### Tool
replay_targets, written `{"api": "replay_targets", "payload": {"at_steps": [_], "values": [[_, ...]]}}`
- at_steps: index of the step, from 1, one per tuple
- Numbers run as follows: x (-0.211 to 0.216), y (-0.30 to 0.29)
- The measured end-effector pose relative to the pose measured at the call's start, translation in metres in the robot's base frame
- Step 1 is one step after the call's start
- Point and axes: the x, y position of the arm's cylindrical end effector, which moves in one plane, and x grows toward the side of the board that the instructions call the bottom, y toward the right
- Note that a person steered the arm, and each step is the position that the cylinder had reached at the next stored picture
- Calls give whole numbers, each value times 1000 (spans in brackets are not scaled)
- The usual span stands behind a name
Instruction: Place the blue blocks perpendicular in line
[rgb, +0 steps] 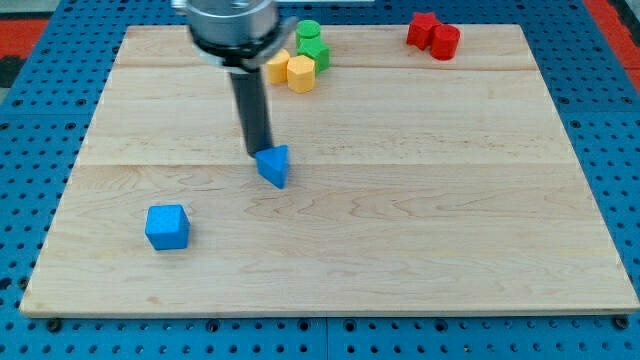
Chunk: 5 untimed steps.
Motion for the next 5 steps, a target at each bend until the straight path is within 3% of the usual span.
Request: {"api": "replay_targets", "payload": {"at_steps": [1, 2, 4, 5], "values": [[64, -50], [75, -16], [4, -6], [28, 20]]}}
